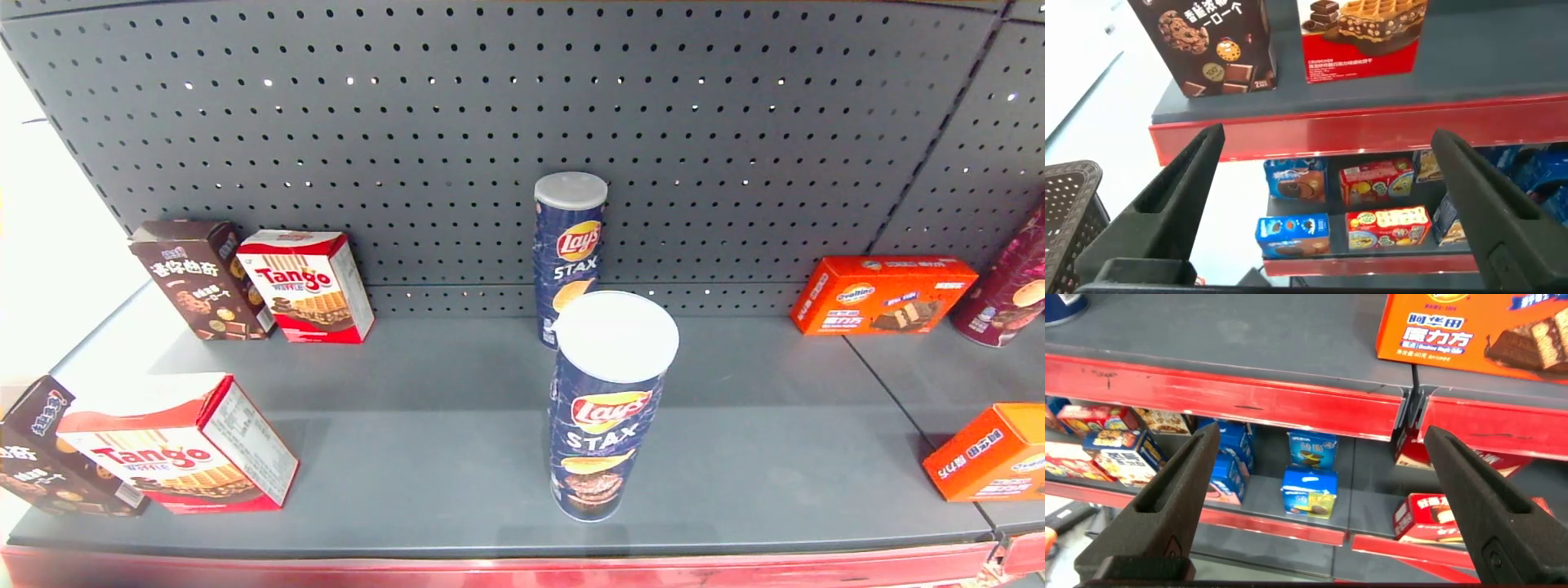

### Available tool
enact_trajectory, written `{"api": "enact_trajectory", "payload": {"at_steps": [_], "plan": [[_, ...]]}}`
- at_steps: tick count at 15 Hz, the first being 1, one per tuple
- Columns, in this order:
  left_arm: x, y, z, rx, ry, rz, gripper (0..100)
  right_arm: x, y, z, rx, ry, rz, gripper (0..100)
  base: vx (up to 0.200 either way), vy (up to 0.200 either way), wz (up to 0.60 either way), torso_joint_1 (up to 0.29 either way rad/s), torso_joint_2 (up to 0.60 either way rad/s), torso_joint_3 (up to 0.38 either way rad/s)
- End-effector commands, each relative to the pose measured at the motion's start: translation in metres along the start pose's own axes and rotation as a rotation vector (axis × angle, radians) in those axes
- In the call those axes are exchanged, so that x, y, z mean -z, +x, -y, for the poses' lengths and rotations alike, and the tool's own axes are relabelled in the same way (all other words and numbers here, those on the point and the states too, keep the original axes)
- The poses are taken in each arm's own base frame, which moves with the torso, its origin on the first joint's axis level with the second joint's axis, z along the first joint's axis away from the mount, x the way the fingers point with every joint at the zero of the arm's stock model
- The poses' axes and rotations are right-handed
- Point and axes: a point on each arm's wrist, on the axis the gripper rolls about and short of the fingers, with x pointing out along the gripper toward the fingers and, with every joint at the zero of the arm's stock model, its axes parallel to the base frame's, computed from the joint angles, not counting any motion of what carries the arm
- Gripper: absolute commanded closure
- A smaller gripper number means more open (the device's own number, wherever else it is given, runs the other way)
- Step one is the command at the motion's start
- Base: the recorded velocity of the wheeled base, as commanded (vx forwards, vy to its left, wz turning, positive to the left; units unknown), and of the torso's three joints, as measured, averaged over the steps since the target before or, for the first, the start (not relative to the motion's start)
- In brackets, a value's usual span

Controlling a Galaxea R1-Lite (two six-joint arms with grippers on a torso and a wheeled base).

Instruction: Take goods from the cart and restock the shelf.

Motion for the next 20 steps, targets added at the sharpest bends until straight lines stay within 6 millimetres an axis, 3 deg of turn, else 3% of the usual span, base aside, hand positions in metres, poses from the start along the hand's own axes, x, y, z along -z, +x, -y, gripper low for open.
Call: {"api": "enact_trajectory", "payload": {"at_steps": [1, 2, 3, 4, 5, 6, 7, 10, 12, 20], "plan": [[0.0, 0.0, 0.0, -0.002, -0.001, -0.002, 0, -0.001, 0.001, 0.0, -0.007, -0.005, -0.014, 0, 0.0, 0.0, 0.0, 0.0, 0.0, 0.0], [0.0, 0.0, 0.0, 0.0, -0.003, -0.002, 0, -0.004, 0.0, 0.0, -0.014, -0.008, 0.001, 0, 0.0, 0.0, 0.0, 0.0, 0.0, 0.0], [0.0, 0.0, 0.0, 0.001, -0.003, -0.002, 0, -0.054, -0.006, 0.002, 0.014, 0.012, 0.083, 0, 0.0, 0.0, 0.0, 0.0, 0.0, 0.0], [0.0, 0.0, 0.0, 0.001, -0.001, -0.002, 0, -0.116, 0.016, 0.004, 0.019, 0.033, 0.028, 0, 0.0, 0.0, 0.0, 0.0, 0.0, 0.0], [0.0, 0.0, 0.0, 0.001, -0.001, -0.002, 0, -0.13, 0.025, 0.004, 0.0, 0.032, 0.013, 0, 0.0, 0.0, 0.0, 0.0, 0.0, 0.0], [0.0, 0.0, 0.0, 0.003, -0.001, -0.002, 0, -0.156, 0.045, 0.001, -0.122, 0.006, -0.013, 0, 0.0, 0.0, 0.0, 0.0, 0.0, 0.0], [0.0, 0.0, 0.0, 0.003, -0.001, -0.002, 0, -0.168, 0.07, -0.002, -0.167, -0.033, -0.066, 0, 0.0, 0.0, 0.0, 0.0, 0.0, 0.0], [0.0, 0.0, 0.0, 0.003, -0.003, -0.002, 0, -0.171, 0.13, -0.024, -0.293, -0.104, -0.166, 0, 0.0, 0.0, 0.0, 0.0, 0.0, 0.0], [0.0, 0.0, 0.0, 0.002, -0.004, -0.004, 0, -0.162, 0.153, -0.04, -0.359, -0.123, -0.218, 0, 0.0, 0.0, 0.0, 0.0, 0.0, 0.0], [0.0, 0.0, 0.0, 0.003, -0.011, -0.003, 0, -0.143, 0.184, -0.076, -0.491, -0.166, -0.303, 0, 0.0, 0.0, 0.0, 0.0, 0.0, 0.0]]}}
